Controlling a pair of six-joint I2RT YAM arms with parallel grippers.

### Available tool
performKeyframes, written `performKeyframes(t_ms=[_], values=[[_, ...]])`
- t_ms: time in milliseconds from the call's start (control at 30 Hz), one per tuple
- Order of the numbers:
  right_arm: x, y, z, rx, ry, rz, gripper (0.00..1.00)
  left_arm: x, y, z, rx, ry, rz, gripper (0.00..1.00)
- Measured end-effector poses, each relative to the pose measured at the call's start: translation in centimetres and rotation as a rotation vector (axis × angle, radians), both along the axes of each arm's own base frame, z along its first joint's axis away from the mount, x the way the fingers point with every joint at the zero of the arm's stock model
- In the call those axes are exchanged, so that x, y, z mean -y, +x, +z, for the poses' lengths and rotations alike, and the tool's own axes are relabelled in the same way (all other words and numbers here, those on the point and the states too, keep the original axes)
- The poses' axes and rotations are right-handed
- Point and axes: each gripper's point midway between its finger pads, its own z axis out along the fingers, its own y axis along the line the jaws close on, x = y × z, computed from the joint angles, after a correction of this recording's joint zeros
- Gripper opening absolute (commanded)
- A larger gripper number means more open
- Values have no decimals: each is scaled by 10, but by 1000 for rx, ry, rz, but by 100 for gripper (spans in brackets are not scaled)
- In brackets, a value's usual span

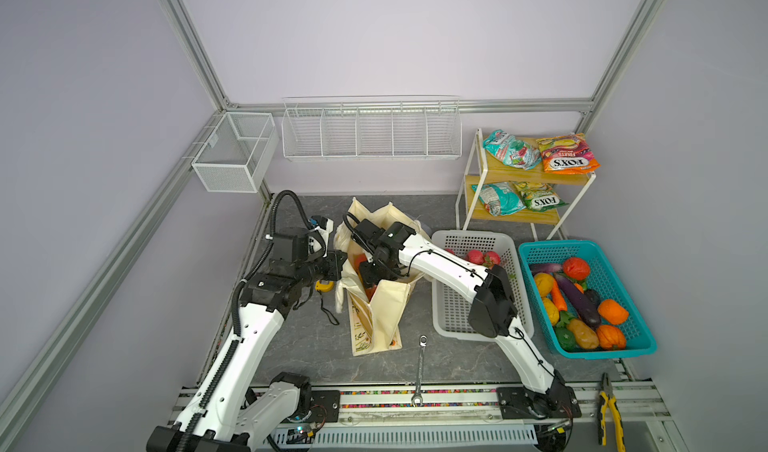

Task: Place the food into the grocery bag and tie it
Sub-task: 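Lower the red apple into the bag and open the right gripper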

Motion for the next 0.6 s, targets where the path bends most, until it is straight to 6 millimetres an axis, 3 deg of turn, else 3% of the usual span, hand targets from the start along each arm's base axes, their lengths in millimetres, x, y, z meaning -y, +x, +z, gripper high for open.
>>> performKeyframes(t_ms=[300, 600], values=[[-5, 0, -6, -9, 22, 0, 60, 0, 0, 0, 2, -1, 0, 0], [-4, 3, -6, 4, 15, -5, 80, 0, 0, 0, 2, -1, 0, 0]])
